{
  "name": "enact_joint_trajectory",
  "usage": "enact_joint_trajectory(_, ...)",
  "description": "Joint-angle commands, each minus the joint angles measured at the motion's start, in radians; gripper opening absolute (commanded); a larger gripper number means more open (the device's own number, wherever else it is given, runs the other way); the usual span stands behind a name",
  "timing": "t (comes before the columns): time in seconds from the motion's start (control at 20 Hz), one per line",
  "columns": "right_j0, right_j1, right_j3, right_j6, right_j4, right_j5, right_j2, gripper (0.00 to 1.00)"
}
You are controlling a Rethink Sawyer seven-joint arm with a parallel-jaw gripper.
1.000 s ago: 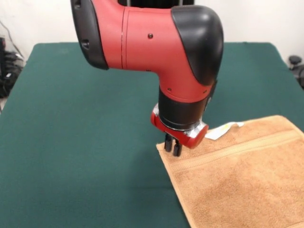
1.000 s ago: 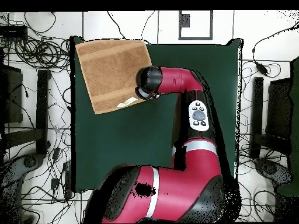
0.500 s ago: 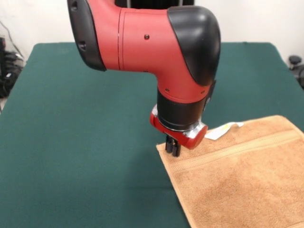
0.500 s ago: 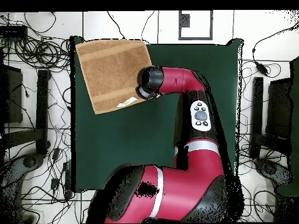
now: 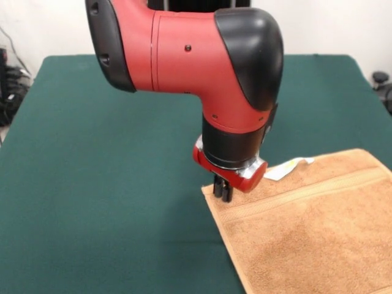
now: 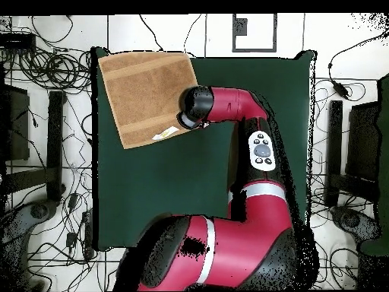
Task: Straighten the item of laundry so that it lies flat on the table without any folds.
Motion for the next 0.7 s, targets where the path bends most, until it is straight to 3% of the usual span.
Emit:
enact_joint_trajectory(0.05,-0.047,0.242,0.107,-0.233,-0.161,-0.306,0.077,0.00)
enact_joint_trajectory(0.6,-0.058,0.210,0.123,-0.284,-0.181,-0.257,0.090,0.00)
enact_joint_trajectory(0.65,-0.059,0.211,0.123,-0.280,-0.179,-0.252,0.092,1.00)
enact_joint_trajectory(0.7,-0.061,0.211,0.123,-0.283,-0.178,-0.250,0.093,1.00)
